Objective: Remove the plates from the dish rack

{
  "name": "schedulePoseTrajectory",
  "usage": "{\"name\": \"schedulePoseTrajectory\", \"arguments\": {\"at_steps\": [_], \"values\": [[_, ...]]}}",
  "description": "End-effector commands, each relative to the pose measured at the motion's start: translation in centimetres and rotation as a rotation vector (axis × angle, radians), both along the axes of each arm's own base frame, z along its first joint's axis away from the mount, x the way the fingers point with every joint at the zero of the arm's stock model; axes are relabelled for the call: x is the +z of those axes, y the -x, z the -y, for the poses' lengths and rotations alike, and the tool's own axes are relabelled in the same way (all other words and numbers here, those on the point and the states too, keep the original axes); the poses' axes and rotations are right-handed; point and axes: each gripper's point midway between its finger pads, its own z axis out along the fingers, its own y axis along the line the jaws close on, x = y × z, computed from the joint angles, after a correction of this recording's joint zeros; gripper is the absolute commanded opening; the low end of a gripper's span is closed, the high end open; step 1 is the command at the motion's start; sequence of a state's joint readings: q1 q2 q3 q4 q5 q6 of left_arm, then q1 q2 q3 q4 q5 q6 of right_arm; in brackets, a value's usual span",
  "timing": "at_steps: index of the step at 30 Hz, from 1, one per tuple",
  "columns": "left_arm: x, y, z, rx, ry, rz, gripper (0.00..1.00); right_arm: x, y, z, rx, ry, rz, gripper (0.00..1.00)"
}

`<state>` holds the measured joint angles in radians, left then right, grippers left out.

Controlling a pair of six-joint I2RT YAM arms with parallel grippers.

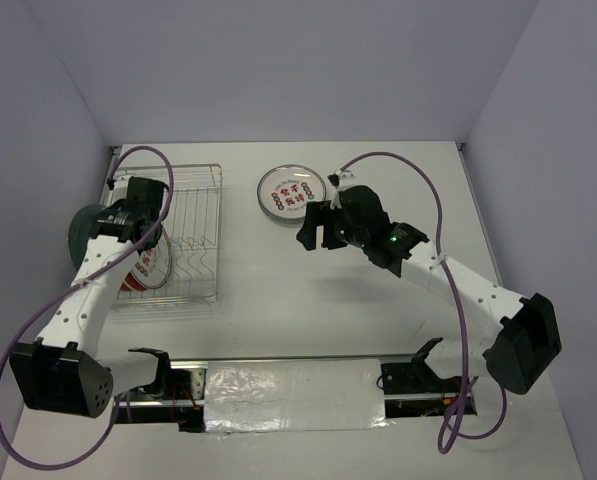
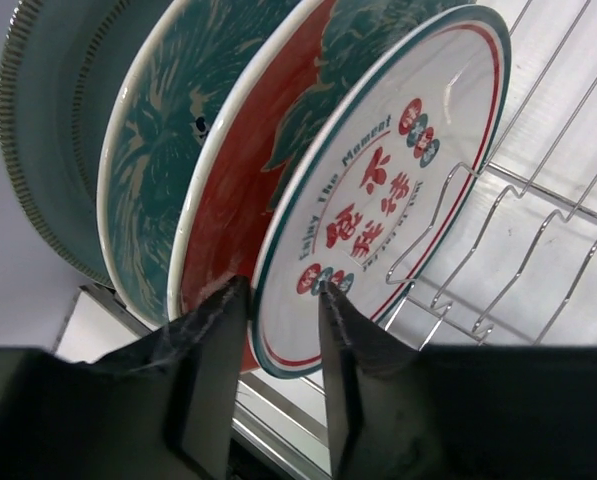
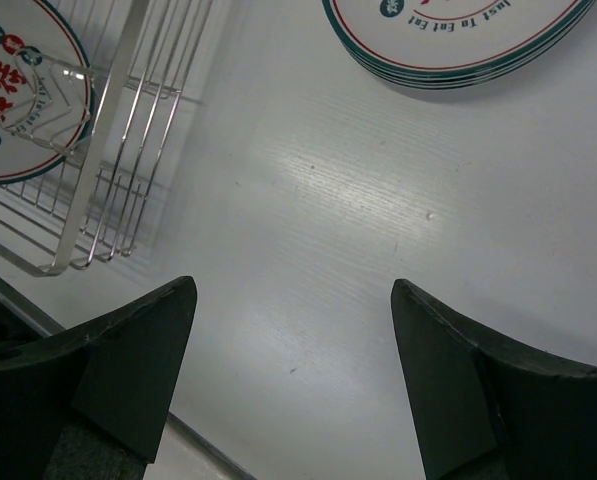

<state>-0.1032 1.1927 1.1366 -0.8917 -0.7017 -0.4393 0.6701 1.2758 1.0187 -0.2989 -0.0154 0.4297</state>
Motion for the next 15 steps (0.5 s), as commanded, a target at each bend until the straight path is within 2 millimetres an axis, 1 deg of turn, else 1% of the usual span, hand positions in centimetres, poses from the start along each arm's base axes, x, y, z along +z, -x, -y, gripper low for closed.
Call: {"name": "schedulePoseTrajectory", "arguments": {"at_steps": [1,4,9,10,11,12,15], "values": [[-0.3,-1.2,1.2,-0.053,0.062,0.037,0.44,1.8,0.6,-0.6,0.015,-0.05,0.049,0.86],[0.0,-1.4,1.4,-0.072,0.072,0.055,0.42,2.3,1.1,-0.7,0.026,-0.066,0.056,0.86],[-0.7,-1.8,2.4,-0.124,0.113,0.045,0.35,2.6,1.4,-0.7,0.027,-0.082,0.06,0.86],[-0.8,-1.9,2.8,-0.141,0.129,0.044,0.28,2.8,1.5,-0.7,0.028,-0.085,0.061,0.86],[-0.9,-2.0,3.0,-0.151,0.136,0.043,0.25,2.8,1.6,-0.8,0.031,-0.088,0.059,0.86],[-0.8,-2.0,3.1,-0.157,0.141,0.044,0.19,2.9,1.6,-0.8,0.029,-0.089,0.06,0.86],[-0.2,-2.0,3.3,-0.161,0.141,0.056,0.17,3.2,1.8,-0.7,0.028,-0.095,0.063,0.86]]}}
